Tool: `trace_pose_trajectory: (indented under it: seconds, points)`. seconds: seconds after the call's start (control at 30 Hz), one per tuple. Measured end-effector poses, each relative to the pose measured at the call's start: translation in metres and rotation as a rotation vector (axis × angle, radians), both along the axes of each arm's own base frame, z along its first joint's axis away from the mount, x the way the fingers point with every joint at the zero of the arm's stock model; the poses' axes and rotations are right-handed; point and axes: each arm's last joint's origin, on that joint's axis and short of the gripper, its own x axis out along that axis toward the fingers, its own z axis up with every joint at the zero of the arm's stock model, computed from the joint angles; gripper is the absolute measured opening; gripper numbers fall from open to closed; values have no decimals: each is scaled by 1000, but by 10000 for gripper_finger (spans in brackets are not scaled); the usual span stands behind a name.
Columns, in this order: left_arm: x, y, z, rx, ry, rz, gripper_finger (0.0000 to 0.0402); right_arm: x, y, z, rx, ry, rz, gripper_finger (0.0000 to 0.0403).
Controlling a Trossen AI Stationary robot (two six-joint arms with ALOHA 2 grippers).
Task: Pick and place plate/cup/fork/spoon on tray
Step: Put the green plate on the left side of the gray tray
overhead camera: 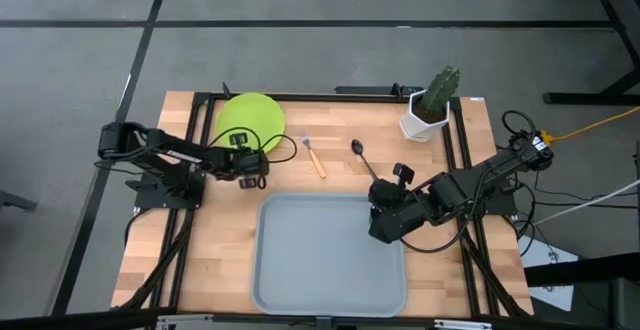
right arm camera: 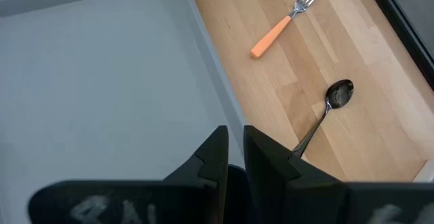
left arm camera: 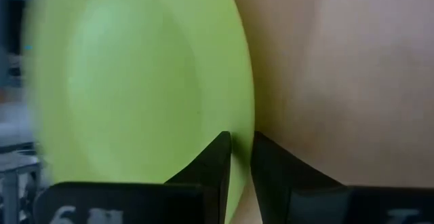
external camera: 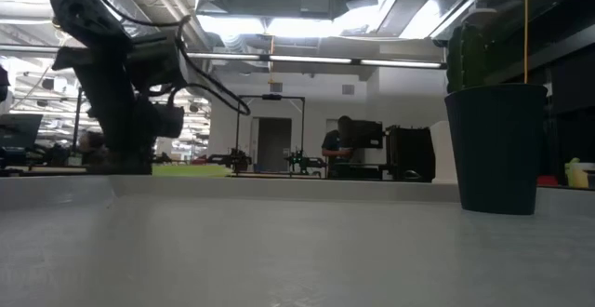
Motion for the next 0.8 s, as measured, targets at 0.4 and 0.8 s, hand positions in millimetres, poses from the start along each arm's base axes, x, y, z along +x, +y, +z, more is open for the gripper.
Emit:
trace_pose_trajectory:
  seconds: [0.4, 0.8]
  points:
    - [20, 2, 21, 59, -62, 13, 6, 0, 0, 0, 1, -1, -2, 53]
    - [65, -93, 132, -88, -245, -234, 2, -7, -5, -2, -59, 53, -42, 53]
